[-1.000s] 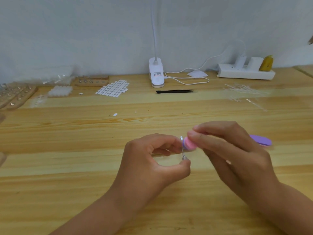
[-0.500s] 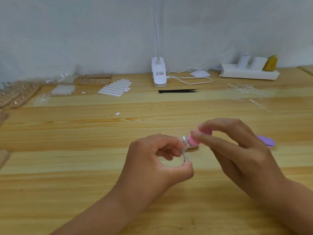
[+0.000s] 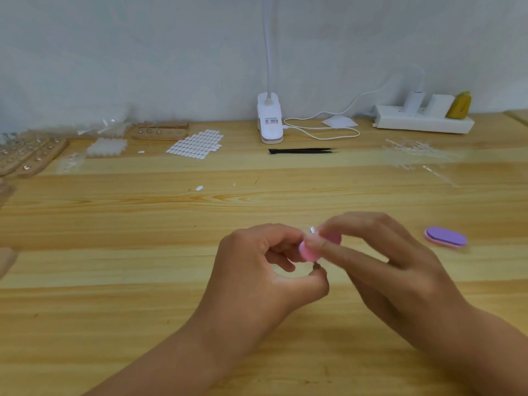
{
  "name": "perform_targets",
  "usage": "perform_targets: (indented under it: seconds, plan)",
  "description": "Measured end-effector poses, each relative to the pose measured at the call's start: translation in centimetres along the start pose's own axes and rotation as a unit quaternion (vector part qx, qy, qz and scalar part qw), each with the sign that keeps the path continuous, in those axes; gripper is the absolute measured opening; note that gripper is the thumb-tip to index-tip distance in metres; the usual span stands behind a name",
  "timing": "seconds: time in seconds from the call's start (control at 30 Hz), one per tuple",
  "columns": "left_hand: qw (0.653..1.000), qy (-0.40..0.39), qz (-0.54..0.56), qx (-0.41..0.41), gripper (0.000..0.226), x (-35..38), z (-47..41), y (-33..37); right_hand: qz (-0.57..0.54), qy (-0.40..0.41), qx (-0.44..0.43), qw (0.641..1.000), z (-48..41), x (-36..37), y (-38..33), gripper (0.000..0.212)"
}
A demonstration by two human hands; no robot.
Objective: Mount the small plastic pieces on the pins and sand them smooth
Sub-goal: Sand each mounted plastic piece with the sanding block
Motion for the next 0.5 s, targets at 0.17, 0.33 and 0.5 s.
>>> perform_targets:
  seconds: [0.17, 0.33, 0.5]
  plan:
    - [1.0, 0.01, 0.021, -0.012, 0.025, -0.2, -0.1, -0.6, -0.023, 0.059, 0.045, 0.997, 0.1, -0.8, 0.8, 0.036]
    - [0.993, -0.033, 0.109, 0.041, 0.027, -0.1, -0.1, 0.1, -0.055, 0.095, 0.068, 0.992, 0.2, -1.9, 0.9, 0.033]
    - [0.947, -0.087, 0.305, 0.054, 0.025, 0.7, -0.6, -0.1, -0.047, 0.182, 0.088, 0.978, 0.6, -3.5, -0.3, 0.027]
Point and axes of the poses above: each hand's wrist, its own z-axis away from the middle knuckle, its own x-axis out of the palm, y = z × x, the point moved 7 cm from there along -z, towards the middle knuckle, and after that the axes turned 11 degrees about -y, right-handed, at the moved point
